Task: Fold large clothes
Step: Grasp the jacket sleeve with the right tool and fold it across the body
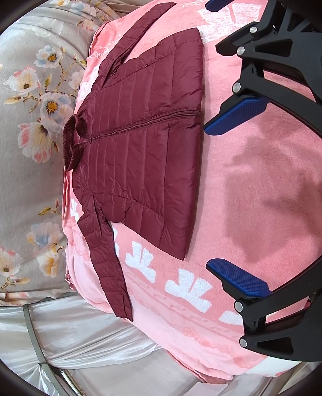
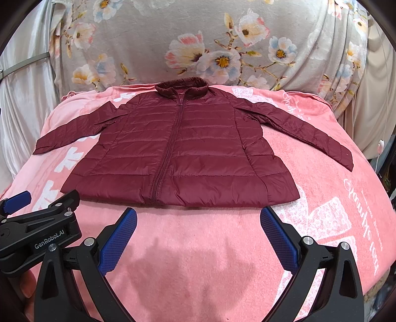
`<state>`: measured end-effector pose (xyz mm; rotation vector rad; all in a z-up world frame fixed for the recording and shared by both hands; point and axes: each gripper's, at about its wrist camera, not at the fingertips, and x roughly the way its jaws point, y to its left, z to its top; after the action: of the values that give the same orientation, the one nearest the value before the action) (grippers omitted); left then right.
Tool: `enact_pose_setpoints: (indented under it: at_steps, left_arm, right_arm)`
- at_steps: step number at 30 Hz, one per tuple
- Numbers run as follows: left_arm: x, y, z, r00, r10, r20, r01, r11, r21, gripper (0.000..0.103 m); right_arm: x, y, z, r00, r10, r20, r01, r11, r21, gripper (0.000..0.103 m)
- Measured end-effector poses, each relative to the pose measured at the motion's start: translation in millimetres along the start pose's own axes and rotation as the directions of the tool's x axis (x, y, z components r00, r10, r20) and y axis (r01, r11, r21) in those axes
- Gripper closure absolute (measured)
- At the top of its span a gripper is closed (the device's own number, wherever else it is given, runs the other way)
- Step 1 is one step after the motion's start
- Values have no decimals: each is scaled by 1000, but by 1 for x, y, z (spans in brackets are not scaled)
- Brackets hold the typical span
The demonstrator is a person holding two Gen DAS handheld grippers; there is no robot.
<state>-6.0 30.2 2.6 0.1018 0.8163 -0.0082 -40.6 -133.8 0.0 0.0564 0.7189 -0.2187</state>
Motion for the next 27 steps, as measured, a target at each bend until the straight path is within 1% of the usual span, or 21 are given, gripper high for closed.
enact_pose_setpoints:
  at_steps: [3, 6, 8, 9, 10, 12, 13, 15, 16, 17, 18, 19, 20, 21, 22, 23, 24, 25, 27]
  left_arm:
    - [1, 0, 0, 1000, -6, -4, 6, 1000, -3, 5]
    - [9, 6, 5, 1000, -12, -21, 11, 1000, -21, 5]
    - [16, 12, 10, 999, -11, -31, 9, 999, -47, 5]
    - [21, 18, 12, 999, -5, -35, 3, 998, -68, 5]
    - [25, 22, 15, 999, -1, -37, -2, 996, -84, 5]
    - [36, 32, 19, 999, 9, -43, -14, 994, -112, 5]
    - [41, 36, 22, 999, 10, -49, -16, 992, -122, 5]
    - [53, 44, 26, 998, 10, -66, -19, 989, -146, 5]
    - [58, 47, 29, 997, 5, -71, -16, 987, -161, 5]
    - [63, 51, 31, 997, 0, -75, -12, 985, -172, 5]
    - [67, 53, 33, 997, 3, -78, -17, 984, -179, 5]
    - [71, 55, 36, 997, 7, -78, -22, 982, -187, 5]
    - [76, 58, 39, 997, 10, -78, -25, 981, -194, 5]
    - [80, 60, 42, 997, 13, -79, -29, 980, -199, 5]
    - [84, 61, 44, 997, 20, -80, -36, 978, -204, 5]
    - [88, 62, 47, 996, 27, -80, -43, 977, -208, 5]
    - [91, 63, 49, 996, 32, -79, -48, 977, -209, 5]
    - [93, 63, 51, 996, 38, -76, -54, 976, -211, 5]
    - [99, 64, 56, 996, 53, -71, -67, 976, -209, 5]
  right_arm:
    - [2, -2, 1, 1000, 1, 5, -1, 1000, -5, 5]
    - [15, -24, 6, 1000, -5, -7, 5, 999, 38, 5]
    - [36, -62, 15, 999, -12, -33, 16, 991, 132, 5]
    - [47, -85, 19, 999, -15, -40, 22, 981, 192, 5]
    - [59, -111, 24, 998, -31, -48, 42, 966, 254, 5]
    - [78, -152, 33, 995, -80, -63, 96, 941, 324, 5]
    - [89, -182, 40, 990, -127, -69, 143, 921, 362, 5]
    - [103, -221, 48, 977, -199, -77, 213, 888, 408, 5]
    - [112, -249, 54, 970, -228, -85, 241, 860, 449, 5]
    - [118, -265, 56, 968, -236, -90, 250, 842, 479, 5]
    - [125, -290, 59, 966, -239, -94, 252, 811, 528, 5]
    - [130, -307, 59, 966, -239, -94, 250, 789, 561, 5]
    - [139, -334, 60, 964, -246, -104, 256, 744, 617, 5]
    - [146, -350, 60, 962, -250, -109, 260, 715, 649, 5]
    - [155, -368, 61, 957, -263, -120, 272, 680, 681, 5]
    - [161, -381, 59, 951, -279, -136, 292, 653, 699, 5]
    - [167, -393, 59, 946, -290, -147, 305, 632, 713, 5]
    - [174, -406, 58, 940, -302, -157, 317, 608, 728, 7]
    - [182, -423, 53, 933, -315, -172, 332, 574, 749, 12]
